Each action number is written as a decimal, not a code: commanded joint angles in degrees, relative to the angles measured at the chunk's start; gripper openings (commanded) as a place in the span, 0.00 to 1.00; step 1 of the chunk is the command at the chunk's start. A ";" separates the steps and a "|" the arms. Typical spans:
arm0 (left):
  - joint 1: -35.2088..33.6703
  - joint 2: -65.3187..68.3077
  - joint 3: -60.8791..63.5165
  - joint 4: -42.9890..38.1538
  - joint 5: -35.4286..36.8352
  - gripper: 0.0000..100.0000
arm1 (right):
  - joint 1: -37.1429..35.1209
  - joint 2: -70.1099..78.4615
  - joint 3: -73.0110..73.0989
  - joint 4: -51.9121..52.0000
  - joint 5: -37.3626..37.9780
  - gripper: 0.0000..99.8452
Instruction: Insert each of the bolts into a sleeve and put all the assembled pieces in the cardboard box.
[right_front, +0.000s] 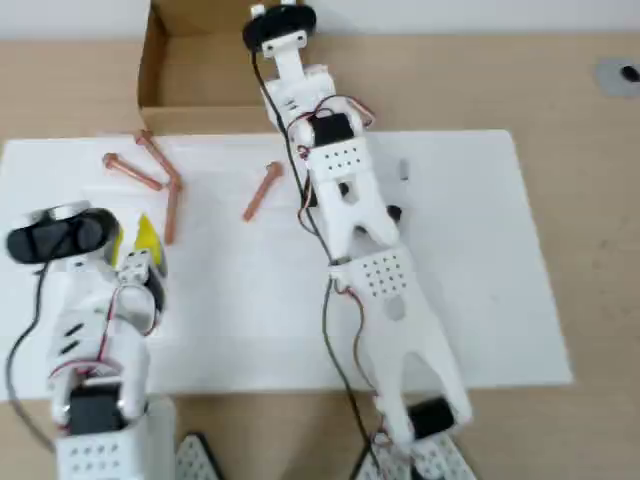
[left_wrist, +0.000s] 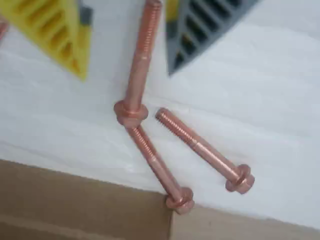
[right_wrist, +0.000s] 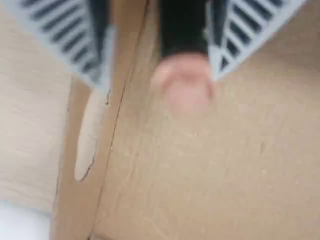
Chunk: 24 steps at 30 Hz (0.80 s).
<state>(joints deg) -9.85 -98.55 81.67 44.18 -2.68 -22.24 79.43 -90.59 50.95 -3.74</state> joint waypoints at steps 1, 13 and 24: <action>-1.67 0.04 -0.62 -1.05 2.99 0.15 | 0.40 -2.42 -4.88 3.78 0.53 0.20; -7.21 30.99 -21.54 -4.66 18.02 0.18 | -0.75 -14.55 -4.88 18.73 0.26 0.20; -8.09 86.02 -62.86 3.08 24.26 0.18 | -3.30 -26.51 -4.88 51.52 0.26 0.20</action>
<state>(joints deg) -17.05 -23.91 31.82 45.41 19.74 -24.18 60.00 -92.62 94.29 -3.82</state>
